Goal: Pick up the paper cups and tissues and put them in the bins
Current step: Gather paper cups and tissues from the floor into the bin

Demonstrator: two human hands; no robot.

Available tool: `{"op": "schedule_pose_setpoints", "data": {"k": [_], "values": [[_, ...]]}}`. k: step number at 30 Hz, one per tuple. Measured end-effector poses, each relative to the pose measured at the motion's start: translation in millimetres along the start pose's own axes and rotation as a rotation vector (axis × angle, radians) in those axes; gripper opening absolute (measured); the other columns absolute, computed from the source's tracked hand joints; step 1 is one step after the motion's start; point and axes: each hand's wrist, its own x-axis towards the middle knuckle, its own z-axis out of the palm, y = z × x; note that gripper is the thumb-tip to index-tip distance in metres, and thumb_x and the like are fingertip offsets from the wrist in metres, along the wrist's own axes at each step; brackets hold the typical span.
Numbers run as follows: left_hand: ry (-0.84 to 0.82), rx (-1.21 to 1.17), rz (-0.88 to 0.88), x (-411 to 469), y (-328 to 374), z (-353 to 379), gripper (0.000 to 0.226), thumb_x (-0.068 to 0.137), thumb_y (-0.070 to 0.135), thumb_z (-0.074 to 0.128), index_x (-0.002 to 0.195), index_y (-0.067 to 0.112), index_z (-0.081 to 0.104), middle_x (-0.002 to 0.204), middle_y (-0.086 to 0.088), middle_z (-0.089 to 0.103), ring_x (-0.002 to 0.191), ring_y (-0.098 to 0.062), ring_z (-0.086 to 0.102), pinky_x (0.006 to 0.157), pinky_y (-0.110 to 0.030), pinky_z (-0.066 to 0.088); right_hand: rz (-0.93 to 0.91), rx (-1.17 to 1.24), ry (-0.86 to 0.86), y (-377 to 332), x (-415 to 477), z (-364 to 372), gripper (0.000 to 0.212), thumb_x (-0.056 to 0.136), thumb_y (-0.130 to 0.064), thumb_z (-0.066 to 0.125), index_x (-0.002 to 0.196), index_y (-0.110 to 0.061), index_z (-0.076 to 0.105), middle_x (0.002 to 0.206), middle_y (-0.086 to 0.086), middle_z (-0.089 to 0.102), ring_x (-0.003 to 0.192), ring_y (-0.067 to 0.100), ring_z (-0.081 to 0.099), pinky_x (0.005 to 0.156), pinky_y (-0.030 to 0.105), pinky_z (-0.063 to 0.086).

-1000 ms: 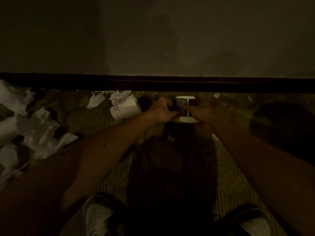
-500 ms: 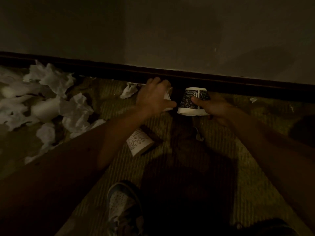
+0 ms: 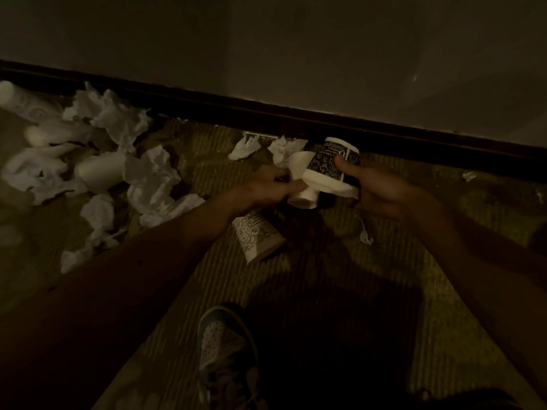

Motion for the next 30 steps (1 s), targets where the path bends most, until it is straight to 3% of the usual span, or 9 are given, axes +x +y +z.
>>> {"op": "schedule_pose_setpoints", "data": {"k": [2,7,11,14,17,20,24,27,30], "values": [[-0.056,-0.034,0.011,-2,0,-4,0.018,0.086,0.019,0.072,0.104,0.02,0.071,0.092,0.01,0.068,0.079,-0.001,0.064,0.053,-0.01,0.048,-0.026,0.009,0.022,-1,0,1,0.042,0.093,-0.035,0.059,0.13,-0.015,0.057,0.124,0.009,0.066,0.106,0.026,0.063,0.09,0.042,0.05],[-0.118,-0.016,0.007,-7,-2,-8,0.045,0.089,0.003,0.064,0.133,0.012,0.056,0.122,-0.003,0.062,0.106,-0.012,0.059,0.076,-0.02,0.048,-0.016,0.02,-0.054,0,2,4,0.037,0.092,-0.037,0.058,0.124,-0.018,0.061,0.122,0.007,0.068,0.109,0.024,0.065,0.093,0.043,0.05],[-0.142,-0.104,0.064,-9,-6,-17,0.04,0.091,0.0,0.06,0.126,0.018,0.06,0.121,0.001,0.062,0.106,-0.007,0.059,0.078,-0.015,0.05,0.035,0.012,-0.133,-1,0,5,0.046,0.075,-0.047,0.066,0.115,-0.023,0.065,0.109,-0.001,0.074,0.103,0.018,0.069,0.074,0.034,0.057],[-0.18,-0.08,0.056,-8,-6,-20,0.038,0.092,0.005,0.059,0.118,0.033,0.061,0.125,0.001,0.061,0.117,-0.013,0.057,0.086,-0.021,0.05,0.029,0.072,-0.131,2,2,1,0.05,0.075,-0.049,0.065,0.116,-0.021,0.064,0.112,0.003,0.072,0.105,0.021,0.068,0.083,0.044,0.055],[-0.2,-0.057,0.049,-6,-1,-15,0.039,0.093,0.01,0.06,0.121,0.037,0.061,0.12,0.007,0.059,0.104,0.0,0.055,0.069,-0.012,0.049,0.042,0.144,-0.114,0,5,-2,0.057,0.075,-0.049,0.065,0.122,-0.017,0.062,0.118,0.008,0.07,0.109,0.024,0.066,0.089,0.046,0.053],[-0.005,0.045,0.135,1,9,-13,0.027,0.093,0.012,0.061,0.114,0.026,0.069,0.115,0.009,0.064,0.097,0.003,0.057,0.073,-0.01,0.051,0.045,0.152,-0.077,1,6,-5,0.046,0.086,-0.047,0.06,0.121,-0.018,0.062,0.117,0.008,0.069,0.105,0.023,0.067,0.086,0.041,0.052],[0.559,0.477,0.124,21,6,-37,0.03,0.095,0.033,0.054,0.116,0.015,0.065,0.124,-0.008,0.062,0.116,-0.027,0.055,0.097,-0.039,0.046,0.03,0.154,-0.034,4,9,-7,0.036,0.092,-0.044,0.056,0.117,-0.02,0.064,0.122,0.009,0.067,0.109,0.026,0.063,0.093,0.044,0.049],[0.464,0.381,-0.096,36,-3,-47,0.06,0.086,0.059,0.056,0.138,0.03,0.046,0.151,-0.014,0.033,0.138,-0.035,0.03,0.112,-0.049,0.031,0.028,0.167,-0.039,2,8,-7,0.033,0.092,-0.044,0.058,0.111,-0.019,0.066,0.118,0.009,0.069,0.106,0.025,0.065,0.096,0.044,0.049],[0.356,0.276,-0.151,48,-5,-37,0.076,0.08,0.073,0.051,0.145,0.036,0.036,0.158,-0.014,0.02,0.143,-0.04,0.021,0.115,-0.055,0.023,0.023,0.208,-0.03,1,7,-13,0.029,0.091,-0.041,0.059,0.107,-0.018,0.067,0.106,0.007,0.074,0.095,0.022,0.07,0.084,0.038,0.055]]}}
